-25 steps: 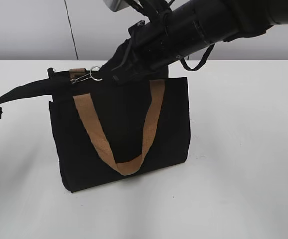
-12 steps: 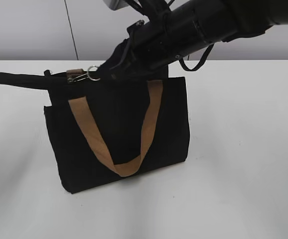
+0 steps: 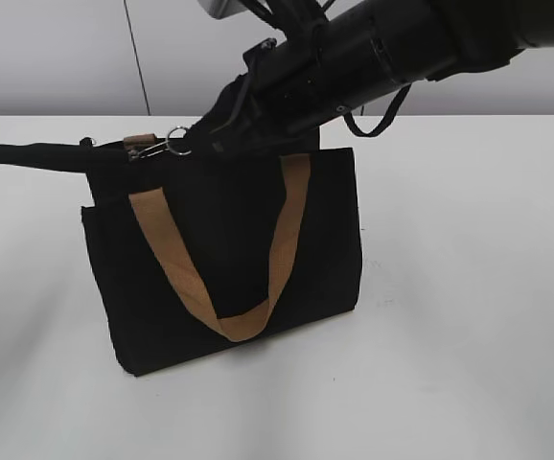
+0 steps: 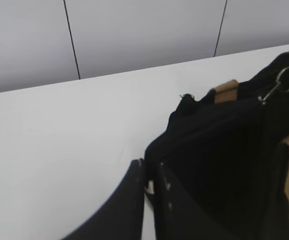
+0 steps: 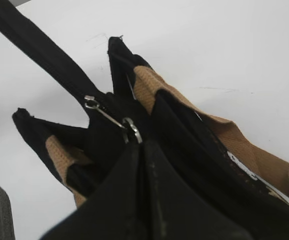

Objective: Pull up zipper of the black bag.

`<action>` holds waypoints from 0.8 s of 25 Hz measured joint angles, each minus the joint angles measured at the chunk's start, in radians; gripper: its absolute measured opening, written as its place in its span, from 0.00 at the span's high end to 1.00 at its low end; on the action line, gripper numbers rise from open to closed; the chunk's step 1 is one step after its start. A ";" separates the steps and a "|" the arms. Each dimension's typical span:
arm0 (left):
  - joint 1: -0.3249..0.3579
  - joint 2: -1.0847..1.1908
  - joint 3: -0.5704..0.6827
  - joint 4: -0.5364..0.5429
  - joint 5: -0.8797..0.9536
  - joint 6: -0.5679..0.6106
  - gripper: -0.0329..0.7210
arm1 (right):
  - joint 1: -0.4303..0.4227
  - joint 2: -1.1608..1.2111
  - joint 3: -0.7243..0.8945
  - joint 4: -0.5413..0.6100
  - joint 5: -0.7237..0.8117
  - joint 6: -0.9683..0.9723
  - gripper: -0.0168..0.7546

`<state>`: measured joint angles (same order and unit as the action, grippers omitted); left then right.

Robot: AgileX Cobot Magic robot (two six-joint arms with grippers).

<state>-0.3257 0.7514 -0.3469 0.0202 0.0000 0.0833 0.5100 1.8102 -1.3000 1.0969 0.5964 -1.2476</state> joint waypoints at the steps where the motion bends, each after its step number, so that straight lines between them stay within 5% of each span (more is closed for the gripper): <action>1: 0.000 0.000 0.000 -0.008 0.015 0.000 0.94 | 0.000 0.000 0.000 -0.004 0.000 0.000 0.98; 20: 0.000 -0.001 0.000 -0.008 0.091 0.000 0.94 | -0.010 0.000 0.000 -0.043 0.005 0.001 0.98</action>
<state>-0.3257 0.7507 -0.3469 0.0122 0.0913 0.0833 0.5000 1.8102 -1.3000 1.0537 0.6012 -1.2465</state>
